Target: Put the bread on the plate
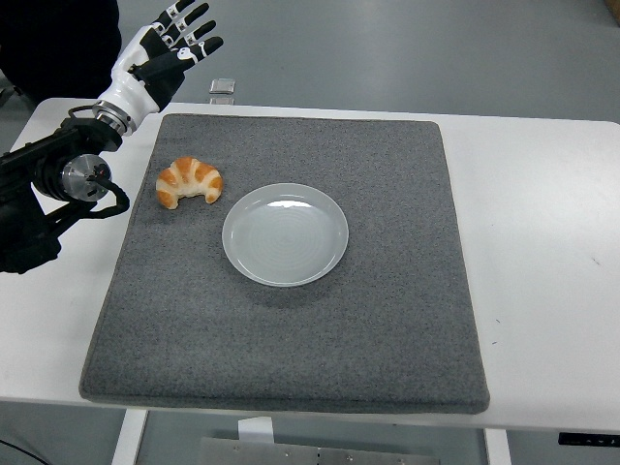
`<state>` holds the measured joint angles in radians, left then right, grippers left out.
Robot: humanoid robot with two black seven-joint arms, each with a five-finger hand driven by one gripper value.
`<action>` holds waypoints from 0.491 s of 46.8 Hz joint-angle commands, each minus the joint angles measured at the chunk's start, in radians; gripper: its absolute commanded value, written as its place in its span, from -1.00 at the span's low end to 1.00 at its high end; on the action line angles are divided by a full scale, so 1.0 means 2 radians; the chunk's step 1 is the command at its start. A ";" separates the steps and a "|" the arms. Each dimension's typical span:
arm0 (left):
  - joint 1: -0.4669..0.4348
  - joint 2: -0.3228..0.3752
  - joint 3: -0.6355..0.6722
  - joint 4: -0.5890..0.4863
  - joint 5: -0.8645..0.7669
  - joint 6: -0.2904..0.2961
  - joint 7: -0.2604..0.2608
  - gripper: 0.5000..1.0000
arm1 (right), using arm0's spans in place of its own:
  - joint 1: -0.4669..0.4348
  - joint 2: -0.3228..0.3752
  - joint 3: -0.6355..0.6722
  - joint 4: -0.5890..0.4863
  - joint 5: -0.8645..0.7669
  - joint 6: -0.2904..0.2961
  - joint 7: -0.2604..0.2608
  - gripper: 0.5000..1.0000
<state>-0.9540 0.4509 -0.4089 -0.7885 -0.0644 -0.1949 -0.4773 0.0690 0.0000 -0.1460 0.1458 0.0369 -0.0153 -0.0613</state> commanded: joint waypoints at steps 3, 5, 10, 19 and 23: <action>0.000 0.000 0.001 0.000 0.005 0.000 0.000 0.96 | 0.000 0.000 0.000 0.000 0.000 -0.001 0.000 0.72; -0.001 -0.001 0.005 0.000 0.006 0.002 -0.001 0.95 | 0.000 0.000 0.000 0.000 0.000 -0.001 0.000 0.72; -0.001 -0.002 0.000 0.000 0.019 0.005 0.000 0.95 | 0.000 0.000 0.000 0.000 0.000 -0.001 0.000 0.72; -0.003 -0.001 -0.001 0.000 0.019 0.003 0.000 0.96 | 0.001 0.000 0.000 0.000 0.000 -0.001 0.000 0.72; -0.002 0.000 -0.001 0.000 0.019 0.003 0.000 0.96 | 0.002 0.000 0.000 0.000 0.000 -0.001 0.000 0.72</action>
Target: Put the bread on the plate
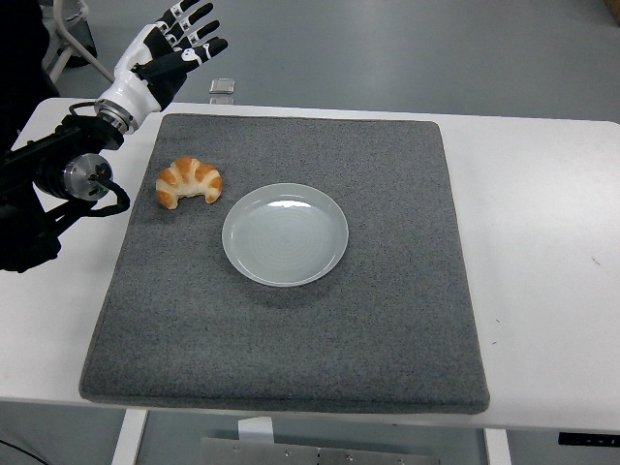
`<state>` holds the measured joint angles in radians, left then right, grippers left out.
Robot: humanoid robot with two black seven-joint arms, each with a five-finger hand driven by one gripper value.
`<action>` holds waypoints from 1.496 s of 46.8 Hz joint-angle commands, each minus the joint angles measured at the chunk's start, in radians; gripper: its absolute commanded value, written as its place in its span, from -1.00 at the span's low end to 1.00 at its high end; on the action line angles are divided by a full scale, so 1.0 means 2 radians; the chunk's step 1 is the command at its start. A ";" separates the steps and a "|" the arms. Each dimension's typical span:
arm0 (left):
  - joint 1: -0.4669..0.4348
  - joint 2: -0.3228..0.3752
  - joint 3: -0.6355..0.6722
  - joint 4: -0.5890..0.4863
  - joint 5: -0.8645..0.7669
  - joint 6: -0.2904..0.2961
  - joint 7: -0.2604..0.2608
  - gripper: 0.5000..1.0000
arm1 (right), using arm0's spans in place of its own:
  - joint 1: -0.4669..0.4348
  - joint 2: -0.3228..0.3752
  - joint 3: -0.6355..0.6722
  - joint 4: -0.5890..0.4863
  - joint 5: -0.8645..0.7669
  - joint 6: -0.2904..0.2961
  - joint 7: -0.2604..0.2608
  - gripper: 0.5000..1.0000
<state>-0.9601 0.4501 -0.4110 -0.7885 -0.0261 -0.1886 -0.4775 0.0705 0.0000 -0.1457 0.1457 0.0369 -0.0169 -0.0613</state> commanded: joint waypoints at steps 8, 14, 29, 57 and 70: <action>0.001 0.000 -0.001 0.000 0.000 0.000 0.000 0.96 | 0.001 0.000 0.000 0.000 0.000 0.000 0.000 0.72; -0.001 0.000 -0.001 -0.001 -0.001 0.001 0.000 0.95 | 0.001 0.000 0.000 0.000 0.000 0.000 0.000 0.72; -0.002 0.012 -0.001 -0.009 -0.002 0.004 0.003 0.95 | 0.001 0.000 0.000 0.000 0.000 0.000 0.000 0.72; -0.033 0.099 0.008 -0.088 -0.002 0.016 0.016 0.95 | 0.001 0.000 0.000 0.000 -0.002 -0.004 0.000 0.72; -0.104 0.166 0.084 -0.134 0.002 0.024 0.090 0.95 | 0.002 0.000 0.000 0.000 -0.002 -0.004 0.000 0.72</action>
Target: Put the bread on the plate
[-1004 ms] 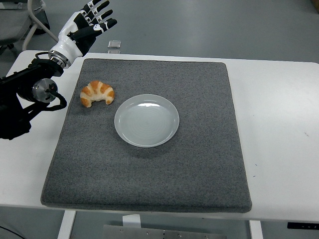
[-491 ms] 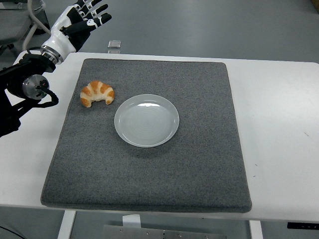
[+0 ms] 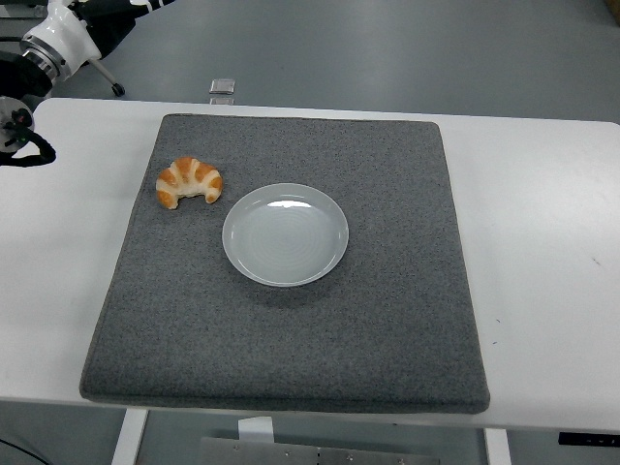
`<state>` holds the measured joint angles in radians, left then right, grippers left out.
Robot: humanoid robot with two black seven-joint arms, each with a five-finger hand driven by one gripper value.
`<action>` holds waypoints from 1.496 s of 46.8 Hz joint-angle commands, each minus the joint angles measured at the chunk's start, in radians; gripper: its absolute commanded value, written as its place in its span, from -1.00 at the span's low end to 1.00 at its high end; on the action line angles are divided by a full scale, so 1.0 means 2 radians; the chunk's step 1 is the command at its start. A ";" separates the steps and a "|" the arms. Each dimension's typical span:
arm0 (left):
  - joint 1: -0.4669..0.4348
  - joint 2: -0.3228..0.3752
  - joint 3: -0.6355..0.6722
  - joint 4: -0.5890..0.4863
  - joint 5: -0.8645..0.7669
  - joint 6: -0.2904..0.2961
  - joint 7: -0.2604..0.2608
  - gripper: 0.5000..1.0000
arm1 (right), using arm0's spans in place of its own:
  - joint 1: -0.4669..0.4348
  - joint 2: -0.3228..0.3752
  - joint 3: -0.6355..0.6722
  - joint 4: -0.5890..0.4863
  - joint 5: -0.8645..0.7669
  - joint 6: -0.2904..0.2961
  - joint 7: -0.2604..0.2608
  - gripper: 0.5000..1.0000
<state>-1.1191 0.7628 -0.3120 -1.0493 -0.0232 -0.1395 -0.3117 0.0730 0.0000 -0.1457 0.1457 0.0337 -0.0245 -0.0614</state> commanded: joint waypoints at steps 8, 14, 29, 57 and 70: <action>-0.113 0.025 0.173 -0.005 0.002 -0.001 0.009 0.95 | 0.000 0.000 0.001 0.000 0.000 0.000 0.000 0.72; -0.187 0.034 0.271 -0.007 0.022 -0.002 0.009 0.95 | 0.001 0.000 0.001 0.000 0.000 0.000 0.000 0.72; -0.225 0.051 0.330 -0.009 0.184 -0.001 0.009 0.95 | 0.003 0.000 0.000 0.000 -0.001 -0.001 0.000 0.72; -0.090 0.049 0.305 -0.022 0.293 0.076 -0.015 0.94 | 0.010 0.000 0.001 0.000 0.000 -0.001 0.000 0.72; -0.040 -0.002 0.294 0.002 0.294 0.144 -0.040 0.94 | 0.009 0.000 0.000 0.000 0.000 0.000 0.000 0.72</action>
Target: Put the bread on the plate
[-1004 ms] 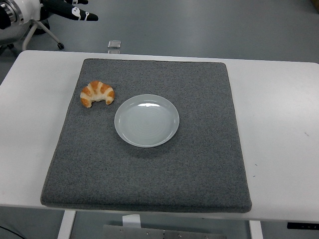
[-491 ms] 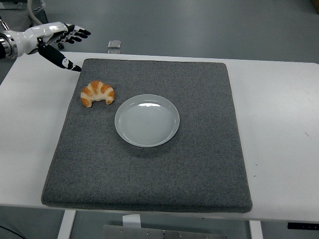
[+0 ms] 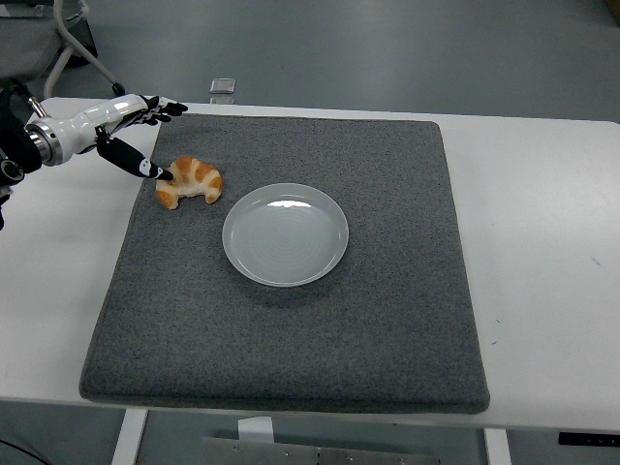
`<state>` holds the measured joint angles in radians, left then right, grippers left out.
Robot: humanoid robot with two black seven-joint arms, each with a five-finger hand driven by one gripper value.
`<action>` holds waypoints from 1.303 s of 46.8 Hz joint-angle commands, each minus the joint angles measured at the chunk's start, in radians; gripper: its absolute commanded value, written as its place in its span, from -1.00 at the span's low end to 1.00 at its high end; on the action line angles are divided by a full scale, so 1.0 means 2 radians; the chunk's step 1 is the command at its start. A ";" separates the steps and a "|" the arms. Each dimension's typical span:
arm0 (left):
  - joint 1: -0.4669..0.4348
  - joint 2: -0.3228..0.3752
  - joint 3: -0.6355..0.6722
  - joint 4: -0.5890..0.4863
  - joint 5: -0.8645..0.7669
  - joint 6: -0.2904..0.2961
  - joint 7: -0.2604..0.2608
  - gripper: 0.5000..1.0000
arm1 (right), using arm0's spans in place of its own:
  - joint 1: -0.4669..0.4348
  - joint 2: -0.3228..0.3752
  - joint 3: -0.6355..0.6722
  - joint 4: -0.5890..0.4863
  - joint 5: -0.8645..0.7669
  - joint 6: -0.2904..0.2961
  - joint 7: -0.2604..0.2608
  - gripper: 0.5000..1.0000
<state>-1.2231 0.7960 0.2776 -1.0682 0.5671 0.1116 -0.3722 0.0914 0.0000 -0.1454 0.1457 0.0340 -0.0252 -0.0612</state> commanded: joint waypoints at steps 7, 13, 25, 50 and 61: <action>0.041 -0.055 -0.005 0.047 -0.001 0.050 -0.016 0.94 | 0.000 0.000 0.000 0.000 0.000 0.000 0.000 0.72; 0.049 -0.069 -0.005 0.054 -0.001 0.052 -0.016 0.93 | -0.001 0.000 0.000 0.000 0.001 0.000 0.000 0.72; 0.062 -0.071 -0.005 0.062 -0.002 0.055 -0.016 0.93 | -0.001 0.000 0.000 0.000 0.001 0.000 0.000 0.72; 0.085 -0.123 -0.018 0.131 -0.005 0.047 -0.030 0.59 | -0.002 0.000 0.000 -0.001 0.000 -0.001 -0.001 0.72; 0.078 -0.120 -0.019 0.127 -0.002 0.043 -0.032 -0.99 | -0.002 0.000 0.000 -0.001 0.000 -0.001 -0.001 0.72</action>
<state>-1.0582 0.5535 0.2417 -0.8136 0.5627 0.1982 -0.4330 0.0859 0.0000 -0.1458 0.1443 0.0322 -0.0276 -0.0629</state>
